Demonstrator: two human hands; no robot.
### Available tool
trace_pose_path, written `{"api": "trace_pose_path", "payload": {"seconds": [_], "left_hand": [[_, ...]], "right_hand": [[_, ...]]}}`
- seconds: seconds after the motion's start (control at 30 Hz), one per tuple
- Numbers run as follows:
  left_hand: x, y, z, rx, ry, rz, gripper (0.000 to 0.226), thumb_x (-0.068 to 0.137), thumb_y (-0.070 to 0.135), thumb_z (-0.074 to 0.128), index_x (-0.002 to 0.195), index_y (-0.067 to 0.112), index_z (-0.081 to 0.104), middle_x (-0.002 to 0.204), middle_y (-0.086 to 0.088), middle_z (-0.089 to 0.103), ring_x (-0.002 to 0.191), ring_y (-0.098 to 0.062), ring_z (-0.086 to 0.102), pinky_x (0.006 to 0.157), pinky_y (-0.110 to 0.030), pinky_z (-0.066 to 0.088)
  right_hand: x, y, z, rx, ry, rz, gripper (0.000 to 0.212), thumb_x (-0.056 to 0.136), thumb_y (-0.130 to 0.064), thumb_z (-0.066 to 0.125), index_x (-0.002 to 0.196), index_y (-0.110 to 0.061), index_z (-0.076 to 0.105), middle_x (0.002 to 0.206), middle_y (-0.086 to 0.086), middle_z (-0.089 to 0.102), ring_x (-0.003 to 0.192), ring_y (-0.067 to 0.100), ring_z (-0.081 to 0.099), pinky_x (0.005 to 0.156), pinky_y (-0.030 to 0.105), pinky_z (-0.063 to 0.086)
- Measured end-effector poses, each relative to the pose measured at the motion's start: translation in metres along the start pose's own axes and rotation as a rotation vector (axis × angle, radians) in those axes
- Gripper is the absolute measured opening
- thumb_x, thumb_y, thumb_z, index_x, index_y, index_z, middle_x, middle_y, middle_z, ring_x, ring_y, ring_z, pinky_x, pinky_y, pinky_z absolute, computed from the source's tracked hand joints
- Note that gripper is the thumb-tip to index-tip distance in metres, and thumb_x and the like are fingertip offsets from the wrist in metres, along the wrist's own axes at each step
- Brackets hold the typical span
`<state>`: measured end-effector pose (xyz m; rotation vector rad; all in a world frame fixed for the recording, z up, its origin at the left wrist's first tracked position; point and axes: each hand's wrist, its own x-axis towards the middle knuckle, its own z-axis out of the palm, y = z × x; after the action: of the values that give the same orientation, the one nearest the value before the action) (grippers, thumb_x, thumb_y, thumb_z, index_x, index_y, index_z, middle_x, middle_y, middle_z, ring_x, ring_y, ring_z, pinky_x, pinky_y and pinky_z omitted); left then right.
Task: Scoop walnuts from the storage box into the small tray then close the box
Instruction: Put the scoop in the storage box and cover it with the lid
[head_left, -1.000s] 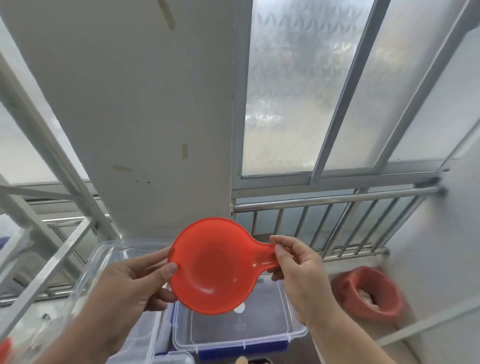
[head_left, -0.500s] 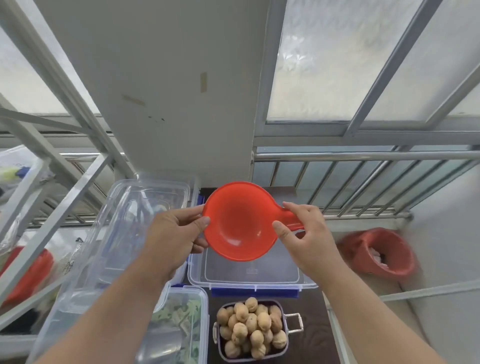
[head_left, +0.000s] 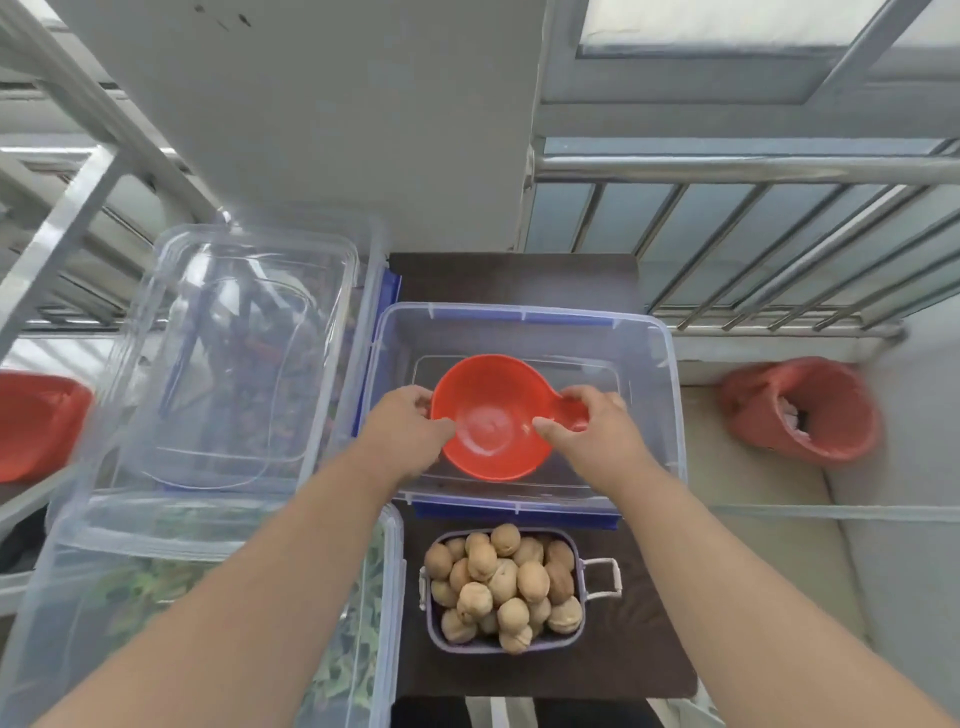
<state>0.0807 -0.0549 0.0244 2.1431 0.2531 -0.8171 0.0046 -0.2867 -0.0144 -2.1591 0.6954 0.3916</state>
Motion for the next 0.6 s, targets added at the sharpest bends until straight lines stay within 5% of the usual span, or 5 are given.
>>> {"api": "trace_pose_path", "payload": {"seconds": [0.33, 0.43, 0.6], "left_hand": [[0.015, -0.004, -0.005, 0.051, -0.041, -0.004, 0.044, 0.097, 0.021, 0.067, 0.140, 0.020, 0.058, 0.111, 0.007, 0.071, 0.095, -0.013, 0.069, 0.088, -0.034, 0.057], [0.003, -0.001, -0.022, 0.024, -0.063, 0.018, 0.066, 0.100, 0.025, 0.066, 0.161, 0.022, 0.041, 0.142, 0.003, 0.061, 0.108, -0.013, 0.062, 0.090, -0.030, 0.051], [-0.029, -0.007, -0.085, -0.172, -0.085, 0.123, 0.063, 0.099, 0.027, 0.069, 0.157, 0.038, 0.046, 0.153, 0.005, 0.056, 0.123, -0.010, 0.063, 0.094, -0.027, 0.052]], "right_hand": [[0.019, -0.008, -0.001, -0.204, -0.072, 0.017, 0.078, 0.090, -0.058, 0.074, 0.153, -0.021, 0.047, 0.148, 0.010, 0.045, 0.120, 0.029, 0.062, 0.105, 0.037, 0.046], [0.012, -0.023, -0.008, -0.230, -0.040, 0.050, 0.080, 0.092, -0.053, 0.075, 0.156, -0.018, 0.043, 0.155, 0.015, 0.040, 0.125, 0.034, 0.060, 0.109, 0.039, 0.044], [-0.012, -0.075, -0.016, -0.265, 0.044, 0.060, 0.084, 0.091, -0.048, 0.077, 0.159, -0.018, 0.039, 0.159, 0.017, 0.033, 0.128, 0.036, 0.057, 0.111, 0.042, 0.043]]}}
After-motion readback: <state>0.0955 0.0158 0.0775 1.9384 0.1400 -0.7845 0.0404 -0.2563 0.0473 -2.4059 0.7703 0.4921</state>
